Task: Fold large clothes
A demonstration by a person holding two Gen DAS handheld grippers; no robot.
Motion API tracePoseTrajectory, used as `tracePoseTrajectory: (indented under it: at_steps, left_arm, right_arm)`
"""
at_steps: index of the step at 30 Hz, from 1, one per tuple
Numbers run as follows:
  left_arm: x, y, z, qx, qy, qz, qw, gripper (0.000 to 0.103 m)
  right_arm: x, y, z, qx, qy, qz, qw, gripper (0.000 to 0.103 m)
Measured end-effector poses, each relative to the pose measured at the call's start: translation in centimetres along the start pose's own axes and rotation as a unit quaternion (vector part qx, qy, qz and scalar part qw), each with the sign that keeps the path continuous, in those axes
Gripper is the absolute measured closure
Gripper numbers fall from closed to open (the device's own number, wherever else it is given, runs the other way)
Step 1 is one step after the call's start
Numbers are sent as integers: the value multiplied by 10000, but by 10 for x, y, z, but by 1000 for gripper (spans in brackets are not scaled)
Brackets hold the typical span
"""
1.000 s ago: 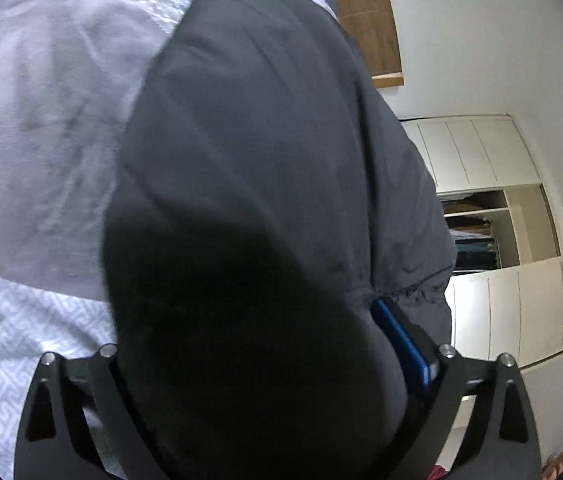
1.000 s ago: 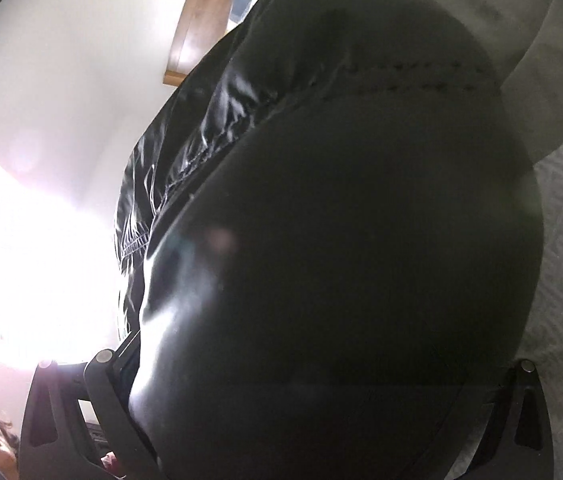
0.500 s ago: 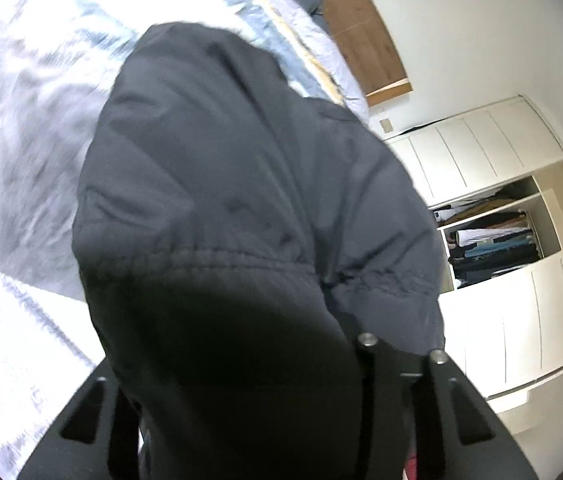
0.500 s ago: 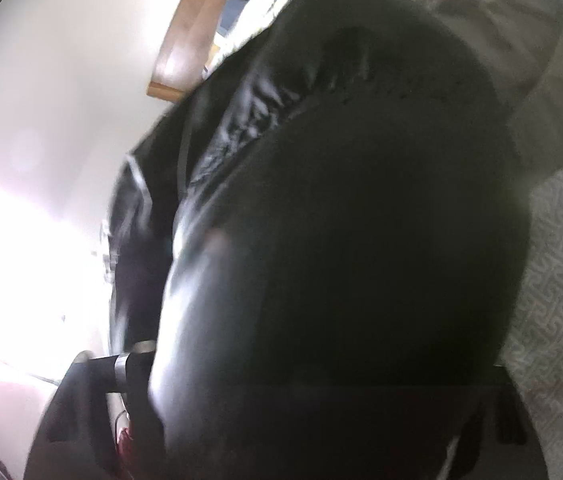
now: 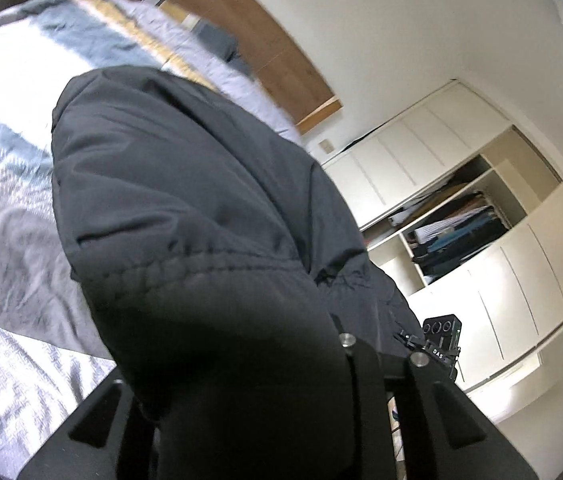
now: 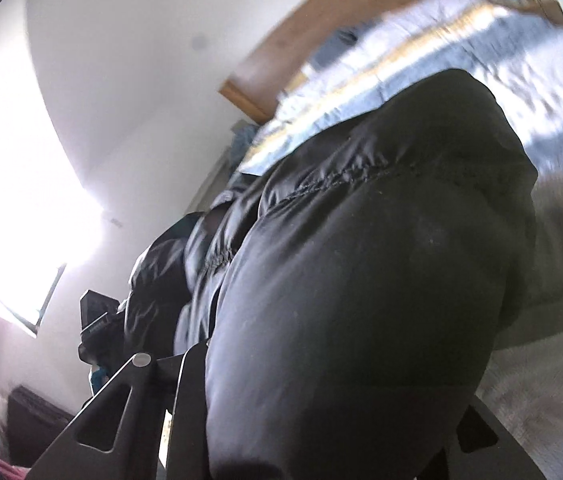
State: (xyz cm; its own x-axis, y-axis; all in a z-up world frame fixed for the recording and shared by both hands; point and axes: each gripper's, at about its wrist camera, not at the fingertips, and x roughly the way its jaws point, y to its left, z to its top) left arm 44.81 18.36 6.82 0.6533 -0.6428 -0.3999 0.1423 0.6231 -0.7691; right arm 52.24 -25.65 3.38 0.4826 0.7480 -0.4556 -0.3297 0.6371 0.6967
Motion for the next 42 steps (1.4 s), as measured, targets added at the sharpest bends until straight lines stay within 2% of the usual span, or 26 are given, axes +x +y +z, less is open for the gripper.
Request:
tracePoseTrajectory:
  at_steps: [3, 6, 9, 10, 14, 16, 19, 22, 24, 25, 28, 29, 33, 39, 42]
  left_arm:
    - [-26, -15, -5, 60, -87, -93, 9999, 82]
    - [-53, -13, -25, 62, -122, -144, 9998, 82]
    - [-63, -17, -51, 1, -84, -125, 9999, 82]
    - [-67, -13, -61, -31, -63, -98, 9999, 82]
    - [-49, 23, -86, -202, 122, 226, 9995, 82]
    - [-42, 37, -96, -294, 213, 569, 9977, 82]
    - [-46, 68, -103, -535, 255, 915, 9940, 79]
    - [-55, 90, -107, -724, 317, 1272, 9887, 68]
    - [-60, 95, -109, -820, 379, 1377, 9863, 61]
    - [-62, 100, -109, -850, 398, 1415, 9855, 58]
    - [-69, 105, -97, -809, 448, 1582, 9831, 54]
    - [-72, 106, -91, -772, 444, 1672, 9819, 53]
    - [-97, 107, -78, -627, 356, 1880, 9795, 52]
    - [-154, 93, -84, -562, 49, 2497, 9667, 52]
    - [-173, 76, -91, -439, -119, 2620, 9640, 52]
  right_arm:
    - [-16, 19, -2, -127, -56, 71, 9999, 78]
    - [-28, 30, -16, -131, -105, 182, 9997, 78]
    - [-38, 13, -36, -27, -74, 261, 9996, 78]
    - [-30, 12, -32, 26, -52, 260, 9996, 78]
    - [-20, -13, -56, 330, 97, 133, 9993, 78]
    - [-24, -29, -78, 491, 209, -74, 9985, 78]
    - [-29, -58, -84, 758, 299, -414, 9958, 77]
    - [-31, -80, -89, 959, 383, -851, 9910, 64]
    - [-34, -83, -91, 954, 427, -1146, 9879, 44]
    - [-39, -84, -96, 917, 449, -1330, 9858, 40]
    - [-48, -85, -97, 875, 445, -1575, 9826, 29]
    - [-52, -86, -96, 847, 424, -1694, 9810, 21]
    - [-73, -91, -95, 784, 308, -2039, 9754, 12]
    - [-122, -88, -106, 767, 172, -2820, 9562, 11]
    - [-136, -77, -112, 618, 65, -2969, 9529, 11]
